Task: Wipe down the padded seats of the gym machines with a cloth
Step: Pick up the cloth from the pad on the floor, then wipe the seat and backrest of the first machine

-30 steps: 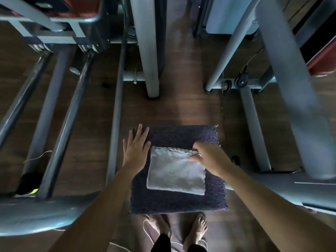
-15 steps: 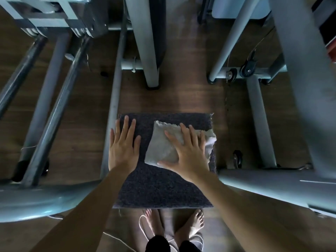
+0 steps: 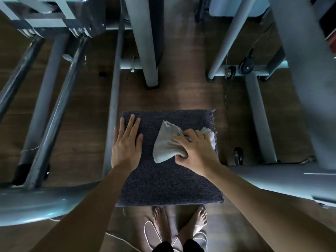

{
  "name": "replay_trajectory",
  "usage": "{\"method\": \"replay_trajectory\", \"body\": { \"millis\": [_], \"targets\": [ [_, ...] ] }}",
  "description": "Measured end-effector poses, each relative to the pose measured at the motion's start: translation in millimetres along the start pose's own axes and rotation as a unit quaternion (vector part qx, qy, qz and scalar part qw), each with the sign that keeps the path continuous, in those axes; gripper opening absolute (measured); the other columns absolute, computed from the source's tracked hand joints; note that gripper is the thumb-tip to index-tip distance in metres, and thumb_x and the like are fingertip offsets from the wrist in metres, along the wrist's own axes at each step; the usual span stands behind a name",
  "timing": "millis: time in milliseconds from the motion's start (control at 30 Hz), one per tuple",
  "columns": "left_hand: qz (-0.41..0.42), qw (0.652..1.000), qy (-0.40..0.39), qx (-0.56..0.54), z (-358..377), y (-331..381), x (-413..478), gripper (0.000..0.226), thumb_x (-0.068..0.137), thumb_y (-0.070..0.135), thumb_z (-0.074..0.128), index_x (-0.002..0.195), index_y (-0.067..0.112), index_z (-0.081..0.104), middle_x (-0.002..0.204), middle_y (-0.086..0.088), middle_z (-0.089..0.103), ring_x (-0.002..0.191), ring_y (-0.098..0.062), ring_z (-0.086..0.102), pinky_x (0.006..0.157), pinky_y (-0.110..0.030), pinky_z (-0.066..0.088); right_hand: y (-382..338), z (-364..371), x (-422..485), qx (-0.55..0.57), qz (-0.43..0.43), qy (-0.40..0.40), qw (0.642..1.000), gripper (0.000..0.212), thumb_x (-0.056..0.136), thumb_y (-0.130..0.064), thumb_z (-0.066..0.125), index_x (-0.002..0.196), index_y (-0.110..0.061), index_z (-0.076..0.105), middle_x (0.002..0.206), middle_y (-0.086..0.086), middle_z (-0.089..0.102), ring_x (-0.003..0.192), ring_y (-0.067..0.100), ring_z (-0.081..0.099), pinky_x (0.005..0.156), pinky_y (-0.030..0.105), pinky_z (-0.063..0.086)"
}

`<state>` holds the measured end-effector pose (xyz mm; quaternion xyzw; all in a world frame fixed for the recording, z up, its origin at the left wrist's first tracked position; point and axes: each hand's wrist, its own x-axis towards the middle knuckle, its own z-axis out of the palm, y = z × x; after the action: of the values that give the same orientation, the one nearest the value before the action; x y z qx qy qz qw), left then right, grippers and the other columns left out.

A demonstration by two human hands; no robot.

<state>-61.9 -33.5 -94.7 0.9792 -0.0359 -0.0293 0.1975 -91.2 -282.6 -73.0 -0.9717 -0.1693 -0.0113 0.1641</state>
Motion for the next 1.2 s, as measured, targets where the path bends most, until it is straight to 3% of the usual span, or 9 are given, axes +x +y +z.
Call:
{"method": "replay_trajectory", "body": {
  "millis": [167, 300, 400, 467, 567, 733, 933, 1067, 1200],
  "targets": [
    [0.003, 0.999, -0.046, 0.016, -5, 7, -2, 0.064, 0.101, 0.051, 0.024, 0.161, 0.027, 0.019, 0.168, 0.008, 0.010, 0.156, -0.022, -0.001, 0.128, -0.045, 0.005, -5, -30, -13, 0.053, 0.125, -0.056, 0.989, 0.045, 0.075, -0.032, 0.071, 0.119, -0.021, 0.065, 0.103, 0.006, 0.057, 0.079, 0.029, 0.064, 0.069, 0.038, 0.053],
    [-0.011, 0.994, -0.098, 0.050, -25, 19, 1, 0.063, 0.103, 0.052, 0.035, 0.159, 0.025, 0.025, 0.168, 0.002, 0.015, 0.156, -0.028, 0.009, 0.127, -0.044, 0.003, -6, -71, -35, 0.089, 0.288, -0.054, 0.952, 0.050, 0.080, -0.034, 0.074, 0.129, -0.027, 0.062, 0.113, 0.007, 0.058, 0.092, 0.033, 0.065, 0.074, 0.038, 0.052],
    [-0.025, 0.990, -0.142, -0.001, -66, 46, 9, 0.048, 0.104, 0.048, 0.040, 0.142, 0.023, 0.053, 0.149, -0.002, 0.053, 0.138, -0.028, 0.046, 0.121, -0.044, 0.023, -9, -109, -50, 0.110, 0.351, -0.019, 0.930, 0.054, 0.077, -0.036, 0.077, 0.129, -0.027, 0.064, 0.111, 0.006, 0.065, 0.099, 0.031, 0.066, 0.080, 0.039, 0.053],
    [-0.035, 0.986, -0.148, -0.074, -100, 73, 11, 0.039, 0.102, 0.047, 0.046, 0.126, 0.024, 0.066, 0.122, 0.001, 0.071, 0.113, -0.025, 0.064, 0.100, -0.038, 0.045, -15, -141, -59, 0.120, 0.371, 0.014, 0.921, 0.054, 0.077, -0.036, 0.079, 0.129, -0.028, 0.065, 0.111, 0.004, 0.068, 0.100, 0.028, 0.066, 0.084, 0.038, 0.053],
    [0.059, 0.989, -0.093, -0.097, -145, 116, 4, 0.028, 0.098, 0.044, 0.055, 0.109, 0.025, 0.071, 0.103, 0.007, 0.073, 0.096, -0.019, 0.067, 0.083, -0.036, 0.052, -30, -194, -77, 0.130, 0.382, 0.067, 0.912, 0.053, 0.077, -0.034, 0.079, 0.127, -0.025, 0.067, 0.115, 0.004, 0.070, 0.101, 0.027, 0.066, 0.086, 0.038, 0.053],
    [0.216, 0.970, -0.075, -0.083, -201, 192, -16, 0.025, 0.096, 0.044, 0.056, 0.110, 0.027, 0.068, 0.101, 0.011, 0.070, 0.093, -0.016, 0.063, 0.084, -0.039, 0.052, -56, -269, -129, 0.109, 0.393, 0.159, 0.899, 0.047, 0.073, -0.024, 0.082, 0.119, -0.021, 0.071, 0.120, 0.003, 0.064, 0.097, 0.028, 0.067, 0.084, 0.037, 0.054],
    [0.371, 0.913, -0.095, -0.138, -220, 281, -64, 0.020, 0.090, 0.041, 0.062, 0.103, 0.027, 0.070, 0.096, 0.014, 0.069, 0.091, -0.008, 0.063, 0.079, -0.027, 0.049, -82, -319, -229, 0.107, 0.472, 0.251, 0.838, 0.049, 0.068, -0.032, 0.072, 0.117, -0.035, 0.067, 0.107, -0.011, 0.070, 0.091, 0.012, 0.065, 0.079, 0.028, 0.051],
    [0.462, 0.838, -0.168, -0.239, -221, 360, -116, 0.023, 0.092, 0.041, 0.057, 0.103, 0.025, 0.070, 0.099, 0.016, 0.068, 0.096, -0.006, 0.063, 0.085, -0.028, 0.051, -87, -345, -308, 0.095, 0.532, 0.311, 0.782, 0.048, 0.069, -0.033, 0.070, 0.117, -0.035, 0.069, 0.108, -0.015, 0.071, 0.093, 0.008, 0.067, 0.083, 0.028, 0.053],
    [0.535, 0.778, -0.205, -0.259, -205, 440, -163, 0.016, 0.093, 0.034, 0.060, 0.101, 0.024, 0.069, 0.100, 0.015, 0.067, 0.098, -0.004, 0.062, 0.086, -0.028, 0.050, -74, -371, -380, 0.074, 0.577, 0.360, 0.729, 0.048, 0.071, -0.019, 0.079, 0.116, -0.032, 0.071, 0.107, -0.016, 0.071, 0.091, 0.002, 0.063, 0.079, 0.003, 0.040]
  ]
}}
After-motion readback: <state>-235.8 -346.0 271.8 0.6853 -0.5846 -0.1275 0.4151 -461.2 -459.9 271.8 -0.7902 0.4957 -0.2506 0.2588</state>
